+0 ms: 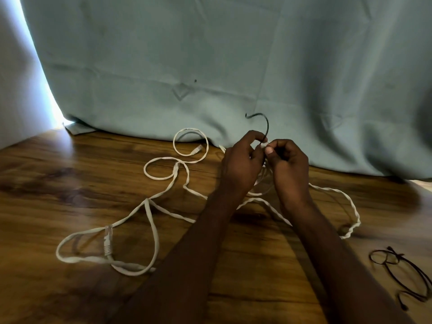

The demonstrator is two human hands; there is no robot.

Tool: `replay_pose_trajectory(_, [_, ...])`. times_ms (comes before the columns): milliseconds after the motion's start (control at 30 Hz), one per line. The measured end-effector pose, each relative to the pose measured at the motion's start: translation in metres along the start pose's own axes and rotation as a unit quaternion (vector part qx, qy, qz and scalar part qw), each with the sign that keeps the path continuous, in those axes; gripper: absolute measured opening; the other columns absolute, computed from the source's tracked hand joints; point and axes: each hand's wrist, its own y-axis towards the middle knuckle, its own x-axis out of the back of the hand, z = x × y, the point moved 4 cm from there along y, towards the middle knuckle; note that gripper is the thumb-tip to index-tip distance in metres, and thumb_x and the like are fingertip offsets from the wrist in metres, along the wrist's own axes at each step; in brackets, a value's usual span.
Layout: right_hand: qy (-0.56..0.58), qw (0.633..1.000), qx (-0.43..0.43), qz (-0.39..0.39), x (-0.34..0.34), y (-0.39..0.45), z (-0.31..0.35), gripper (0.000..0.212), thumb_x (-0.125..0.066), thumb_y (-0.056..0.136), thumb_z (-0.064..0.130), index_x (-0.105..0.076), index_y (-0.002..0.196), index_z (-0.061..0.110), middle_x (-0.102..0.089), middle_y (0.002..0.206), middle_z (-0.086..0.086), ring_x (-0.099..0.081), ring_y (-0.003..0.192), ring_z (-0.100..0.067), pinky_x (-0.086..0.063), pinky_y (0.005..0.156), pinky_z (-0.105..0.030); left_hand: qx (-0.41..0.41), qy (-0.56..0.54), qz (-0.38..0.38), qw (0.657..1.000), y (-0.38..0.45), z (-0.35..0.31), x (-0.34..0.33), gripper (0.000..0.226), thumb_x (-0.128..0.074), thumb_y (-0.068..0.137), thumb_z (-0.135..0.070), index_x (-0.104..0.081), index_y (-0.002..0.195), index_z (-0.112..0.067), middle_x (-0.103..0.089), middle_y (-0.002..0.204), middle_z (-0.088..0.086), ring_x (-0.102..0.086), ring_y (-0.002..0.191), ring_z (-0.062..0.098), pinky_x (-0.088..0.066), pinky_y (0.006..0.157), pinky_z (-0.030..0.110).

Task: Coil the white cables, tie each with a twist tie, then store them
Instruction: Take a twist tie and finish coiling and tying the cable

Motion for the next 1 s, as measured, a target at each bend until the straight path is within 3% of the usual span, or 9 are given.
replay_pose_trajectory(167, [0.070,0.997,-0.037,-0.023,0.009,0.006,0.004,0.009,-0.065,0.096,0.001,-0.069,0.100,0.007,-0.073,0.093,-0.001,-0.069,0.089,-0.009,-0.054,0.079,-0.025,-0.040,0.008,0.015,0.999,0.000,-0.005,-0.001,0.011,-0.060,0.100,-0.025,-0.070,0.106,-0.024,-0.064,0.062,-0.005,-0.062,0.058,0.011,-0.055,0.060,0.034])
replay_pose_trajectory(333, [0.174,0.982,-0.068,-0.039,0.012,0.002,0.014,0.009,-0.059,0.100,0.002,-0.063,0.103,0.009,-0.078,0.103,-0.013,-0.074,0.088,-0.015,-0.055,0.066,-0.023,0.014,-0.050,0.078,0.996,0.000,0.000,-0.006,0.017,-0.060,0.102,-0.031,-0.068,0.095,-0.018,-0.071,0.078,0.002,-0.071,0.072,0.026,-0.063,0.067,0.050])
replay_pose_trajectory(500, [0.201,0.975,-0.064,-0.072,0.028,0.011,0.015,0.012,-0.064,0.097,0.007,-0.066,0.095,0.019,-0.077,0.086,-0.004,-0.073,0.088,-0.020,-0.053,0.068,-0.027,0.052,-0.039,0.103,0.993,-0.006,0.017,-0.015,0.040,-0.057,0.094,-0.052,-0.065,0.081,-0.014,-0.066,0.074,0.015,-0.068,0.077,0.039,-0.060,0.074,0.058])
replay_pose_trajectory(567, [0.179,0.979,-0.062,-0.070,0.027,0.010,0.015,0.010,-0.064,0.097,0.005,-0.067,0.098,0.015,-0.077,0.087,-0.006,-0.074,0.084,-0.019,-0.054,0.065,-0.026,0.046,-0.032,0.104,0.993,-0.005,0.018,-0.015,0.037,-0.061,0.097,-0.045,-0.067,0.080,-0.012,-0.064,0.069,0.012,-0.066,0.070,0.027,-0.059,0.070,0.049])
replay_pose_trajectory(633, [0.152,0.985,-0.056,-0.064,0.024,0.007,0.015,0.008,-0.063,0.098,0.004,-0.068,0.101,0.009,-0.078,0.087,-0.008,-0.073,0.078,-0.018,-0.055,0.061,-0.025,0.024,-0.018,0.090,0.995,-0.004,0.016,-0.013,0.027,-0.065,0.101,-0.033,-0.069,0.086,-0.011,-0.063,0.067,-0.004,-0.059,0.065,0.001,-0.052,0.064,0.029])
replay_pose_trajectory(667, [0.133,0.988,-0.048,-0.060,0.022,0.006,0.015,0.008,-0.063,0.098,0.003,-0.068,0.103,0.007,-0.079,0.087,-0.009,-0.074,0.076,-0.017,-0.055,0.061,-0.025,0.016,-0.011,0.080,0.997,-0.004,0.013,-0.010,0.021,-0.066,0.101,-0.029,-0.071,0.091,-0.011,-0.064,0.071,-0.008,-0.060,0.068,-0.004,-0.047,0.062,0.018])
replay_pose_trajectory(733, [0.107,0.992,-0.040,-0.056,0.019,0.005,0.013,0.008,-0.063,0.099,0.002,-0.068,0.105,0.003,-0.080,0.088,-0.009,-0.075,0.077,-0.019,-0.057,0.064,-0.027,-0.007,-0.003,0.060,0.998,-0.003,0.011,-0.005,0.014,-0.066,0.100,-0.025,-0.073,0.100,-0.013,-0.069,0.082,-0.008,-0.062,0.079,-0.005,-0.045,0.065,0.012])
replay_pose_trajectory(900, [0.176,0.970,-0.140,-0.088,0.023,0.005,0.003,0.008,-0.065,0.097,0.006,-0.069,0.103,0.010,-0.081,0.092,-0.007,-0.075,0.081,-0.016,-0.053,0.067,-0.026,-0.023,-0.012,0.067,0.997,-0.004,0.006,-0.003,0.012,-0.071,0.095,-0.027,-0.075,0.107,-0.025,-0.074,0.096,-0.011,-0.067,0.093,0.000,-0.058,0.081,0.034])
replay_pose_trajectory(1000, [0.180,0.965,-0.181,-0.061,0.024,0.006,-0.001,0.007,-0.068,0.096,0.012,-0.069,0.101,0.017,-0.081,0.096,-0.003,-0.074,0.084,-0.012,-0.050,0.073,-0.029,-0.034,0.013,0.069,0.997,-0.005,0.001,-0.008,0.014,-0.074,0.091,-0.027,-0.077,0.105,-0.023,-0.076,0.094,-0.011,-0.069,0.094,0.002,-0.056,0.088,0.037])
